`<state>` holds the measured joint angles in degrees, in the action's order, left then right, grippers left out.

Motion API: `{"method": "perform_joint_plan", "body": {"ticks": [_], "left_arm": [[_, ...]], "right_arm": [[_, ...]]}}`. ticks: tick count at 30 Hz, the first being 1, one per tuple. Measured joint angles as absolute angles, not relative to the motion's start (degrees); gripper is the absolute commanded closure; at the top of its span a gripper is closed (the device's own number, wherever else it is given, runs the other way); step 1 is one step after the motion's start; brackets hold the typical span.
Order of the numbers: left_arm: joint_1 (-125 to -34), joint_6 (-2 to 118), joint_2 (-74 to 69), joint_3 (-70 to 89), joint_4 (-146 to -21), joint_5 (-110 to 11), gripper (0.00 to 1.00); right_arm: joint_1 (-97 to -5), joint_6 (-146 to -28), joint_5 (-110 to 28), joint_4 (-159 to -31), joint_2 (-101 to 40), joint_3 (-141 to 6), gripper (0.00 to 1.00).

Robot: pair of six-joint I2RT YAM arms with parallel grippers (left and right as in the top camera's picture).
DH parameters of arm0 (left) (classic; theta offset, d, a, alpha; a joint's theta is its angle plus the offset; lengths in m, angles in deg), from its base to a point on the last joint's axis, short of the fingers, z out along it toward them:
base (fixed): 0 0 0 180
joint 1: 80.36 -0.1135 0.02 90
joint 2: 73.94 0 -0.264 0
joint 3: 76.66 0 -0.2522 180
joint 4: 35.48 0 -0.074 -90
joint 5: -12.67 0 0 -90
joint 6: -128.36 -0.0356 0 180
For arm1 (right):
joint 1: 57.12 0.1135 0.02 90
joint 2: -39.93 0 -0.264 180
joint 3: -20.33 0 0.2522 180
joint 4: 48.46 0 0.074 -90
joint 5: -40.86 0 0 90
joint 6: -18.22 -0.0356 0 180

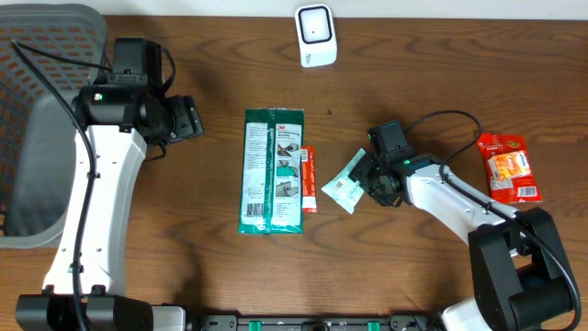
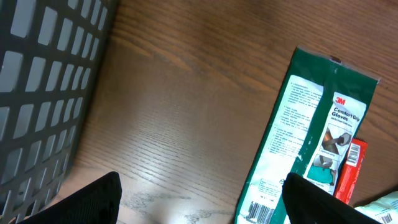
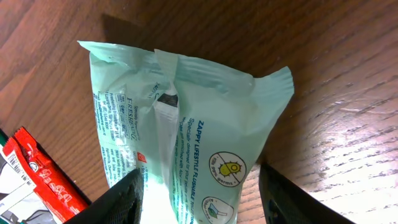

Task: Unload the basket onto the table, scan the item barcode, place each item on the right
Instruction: 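Lower the right gripper and grasp the mint-green wipes pack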

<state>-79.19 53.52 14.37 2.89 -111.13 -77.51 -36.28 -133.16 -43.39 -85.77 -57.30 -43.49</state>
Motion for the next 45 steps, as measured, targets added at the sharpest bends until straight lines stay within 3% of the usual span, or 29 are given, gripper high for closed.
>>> {"method": "perform_joint_plan", "body": {"ticks": [7,14,22,24,32,45], "left_arm": [[-79.19,53.52,14.37,2.89,-111.13,-77.51,0.17],[-79.19,53.52,14.37,2.89,-111.15,-77.51,0.17],[-79.19,53.52,14.37,2.89,-111.13,-77.51,0.17],[-79.19,53.52,14.37,2.89,-111.13,-77.51,0.17],[-79.19,53.52,14.37,2.89,-111.13,-77.51,0.17],[-79.19,53.52,14.37,2.89,-111.13,-77.51,0.17]], "right_arm": [[-36.28,-133.45,-43.43,-86.25,-57.30,-43.45,0.56],[-36.28,-133.51,-43.15,-86.07,-57.30,-43.45,0.67],[-36.28,-132.33,-42.62,-85.66,-57.26,-43.51,0.88],[-36.28,-131.94,-42.56,-85.61,-57.15,-43.51,0.99],[-36.30,-124.88,-42.51,-85.09,-56.69,-43.51,0.99],[-38.31,-94.37,-40.83,-85.44,-50.77,-43.16,0.99]]}}
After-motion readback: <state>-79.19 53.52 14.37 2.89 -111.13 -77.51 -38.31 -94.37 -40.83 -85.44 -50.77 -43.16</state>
